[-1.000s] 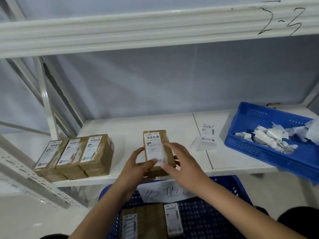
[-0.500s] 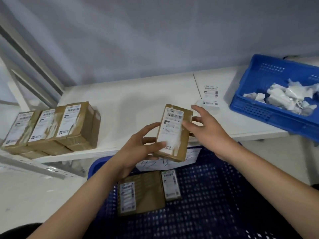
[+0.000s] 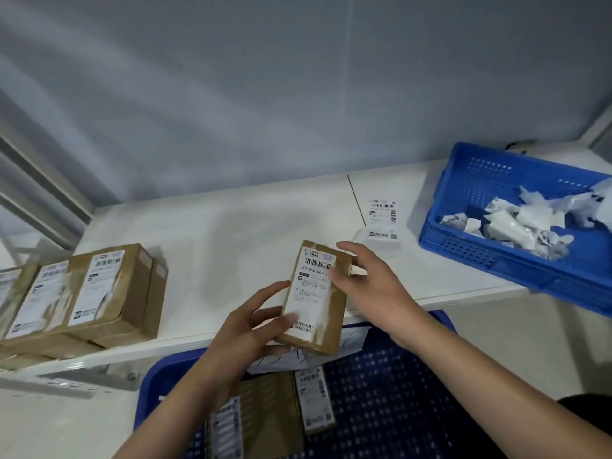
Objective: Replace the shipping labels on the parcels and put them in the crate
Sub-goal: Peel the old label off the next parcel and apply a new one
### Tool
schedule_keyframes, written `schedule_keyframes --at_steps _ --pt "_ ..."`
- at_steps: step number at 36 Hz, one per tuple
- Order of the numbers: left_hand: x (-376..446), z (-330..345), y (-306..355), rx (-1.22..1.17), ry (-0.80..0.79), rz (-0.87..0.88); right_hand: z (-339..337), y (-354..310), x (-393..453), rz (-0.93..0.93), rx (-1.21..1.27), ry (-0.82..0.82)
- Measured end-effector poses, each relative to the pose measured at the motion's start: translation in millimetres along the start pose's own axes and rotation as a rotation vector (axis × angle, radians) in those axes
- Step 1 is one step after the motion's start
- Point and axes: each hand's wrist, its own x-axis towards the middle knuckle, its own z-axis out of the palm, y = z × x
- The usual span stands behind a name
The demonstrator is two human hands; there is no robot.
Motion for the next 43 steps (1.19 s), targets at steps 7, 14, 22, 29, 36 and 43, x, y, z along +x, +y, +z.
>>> schedule_keyframes --at_steps 7,14,22,29,36,43 --pt "-4.2 3.1 -2.1 -0.003 0.026 0.001 -5.4 2.6 -3.6 -0.015 -0.067 0.049" --pt "-7.7 -0.2 0.9 -0.002 0.024 0.024 -3.4 0.3 -7.1 -0.020 0.009 0.050" --pt "-5.1 -5.8 4.3 0.073 0.084 0.065 4.8 5.8 -2.8 -0.100 0.040 0.004" --pt "-4.6 -9.2 4.2 0.103 0.112 0.107 8.3 2.6 -1.9 -0.116 -0.016 0.005" --pt "-4.2 -3.7 3.6 0.115 0.119 0.101 9.0 1.7 -5.8 -0.083 -0.002 -0.044" --pt "-4.1 -3.6 4.0 0.038 0.132 0.055 9.2 0.5 -7.8 -0.068 0.008 -0.062"
